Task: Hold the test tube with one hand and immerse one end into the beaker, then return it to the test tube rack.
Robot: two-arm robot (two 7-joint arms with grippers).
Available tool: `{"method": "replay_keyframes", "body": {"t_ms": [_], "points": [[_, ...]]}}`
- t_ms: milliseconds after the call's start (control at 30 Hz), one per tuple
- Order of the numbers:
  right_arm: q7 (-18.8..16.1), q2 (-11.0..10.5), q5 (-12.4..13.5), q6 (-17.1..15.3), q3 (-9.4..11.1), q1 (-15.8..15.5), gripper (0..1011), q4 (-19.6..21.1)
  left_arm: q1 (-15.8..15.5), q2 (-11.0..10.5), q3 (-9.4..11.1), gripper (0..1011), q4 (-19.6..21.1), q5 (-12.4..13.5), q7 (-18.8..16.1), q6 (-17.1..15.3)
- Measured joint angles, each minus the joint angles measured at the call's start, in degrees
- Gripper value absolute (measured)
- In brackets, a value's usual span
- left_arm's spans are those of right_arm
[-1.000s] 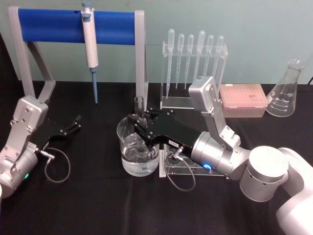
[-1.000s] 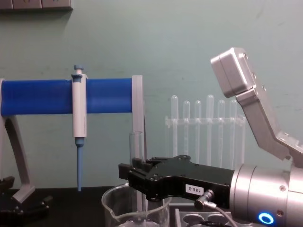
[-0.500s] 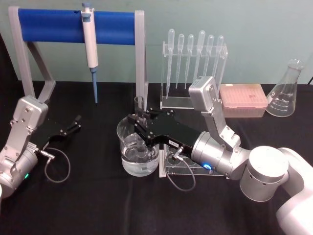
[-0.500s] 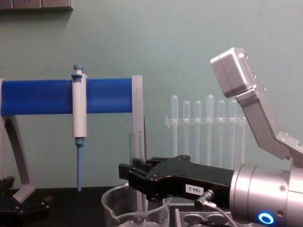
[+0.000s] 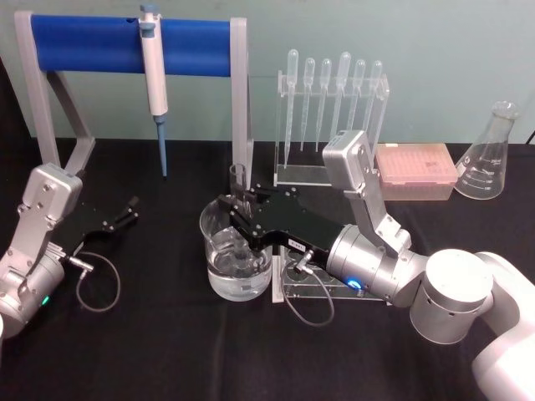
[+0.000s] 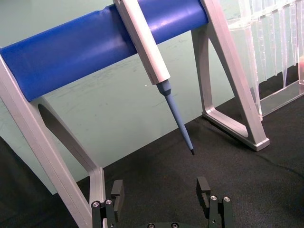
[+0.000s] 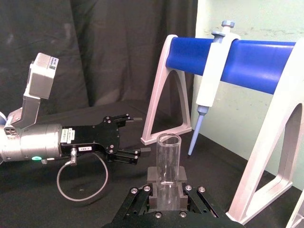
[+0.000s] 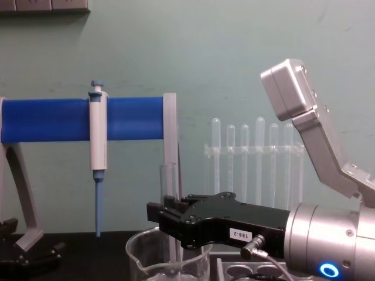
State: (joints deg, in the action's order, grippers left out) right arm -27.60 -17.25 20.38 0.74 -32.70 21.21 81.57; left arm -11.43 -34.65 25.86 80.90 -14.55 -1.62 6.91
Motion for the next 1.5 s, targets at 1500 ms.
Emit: {"method": "replay_keyframes", "body": {"t_ms": [1500], "points": [[0.0,0.0,0.0,0.0,0.0,0.0,225,0.0,0.0,0.0,0.0,1000,0.0,0.0,0.0,0.0]]}}
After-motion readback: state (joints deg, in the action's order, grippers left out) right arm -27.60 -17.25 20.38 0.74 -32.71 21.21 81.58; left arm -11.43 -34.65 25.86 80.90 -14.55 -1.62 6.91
